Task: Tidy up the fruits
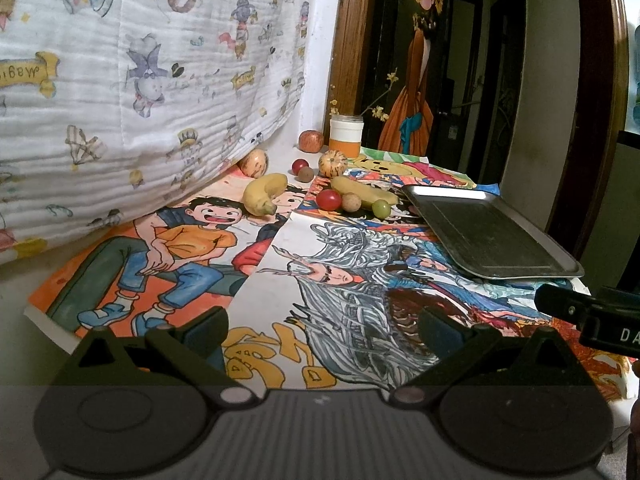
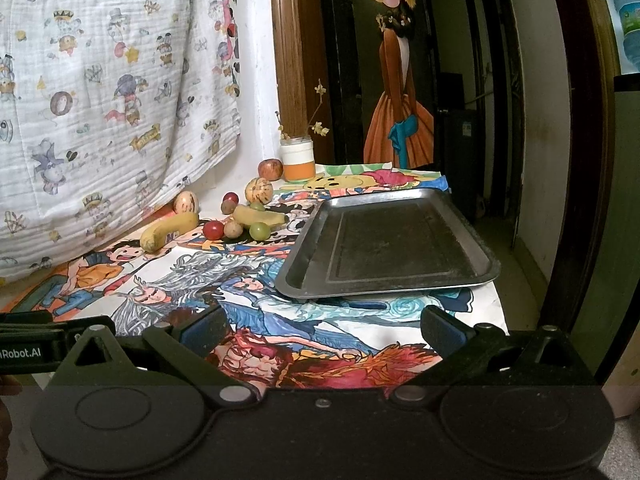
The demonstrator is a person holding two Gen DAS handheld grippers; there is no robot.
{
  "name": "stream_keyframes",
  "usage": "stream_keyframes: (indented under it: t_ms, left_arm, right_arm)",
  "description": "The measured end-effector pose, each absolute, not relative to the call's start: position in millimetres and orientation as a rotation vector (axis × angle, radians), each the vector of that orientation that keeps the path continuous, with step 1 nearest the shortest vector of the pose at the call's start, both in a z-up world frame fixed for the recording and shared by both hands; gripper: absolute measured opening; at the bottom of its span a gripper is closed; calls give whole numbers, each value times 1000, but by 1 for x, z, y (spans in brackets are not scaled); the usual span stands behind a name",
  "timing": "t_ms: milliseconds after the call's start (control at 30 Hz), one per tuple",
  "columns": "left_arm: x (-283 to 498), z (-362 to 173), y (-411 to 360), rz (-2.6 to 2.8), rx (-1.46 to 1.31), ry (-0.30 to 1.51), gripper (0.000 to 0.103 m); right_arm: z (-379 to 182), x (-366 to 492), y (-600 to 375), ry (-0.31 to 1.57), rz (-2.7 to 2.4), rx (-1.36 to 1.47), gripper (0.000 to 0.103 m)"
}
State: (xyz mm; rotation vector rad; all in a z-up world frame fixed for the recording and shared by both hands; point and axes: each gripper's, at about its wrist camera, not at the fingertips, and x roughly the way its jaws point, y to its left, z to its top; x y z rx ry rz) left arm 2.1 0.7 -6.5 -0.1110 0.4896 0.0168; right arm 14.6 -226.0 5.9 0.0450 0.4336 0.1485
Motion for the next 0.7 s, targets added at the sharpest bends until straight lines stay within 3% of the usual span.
stream_keyframes:
  t_ms: [700]
  left_arm:
    - [16, 11, 4, 6, -48, 505, 103]
  right_arm:
    - [36, 23, -221, 463, 221, -16, 103]
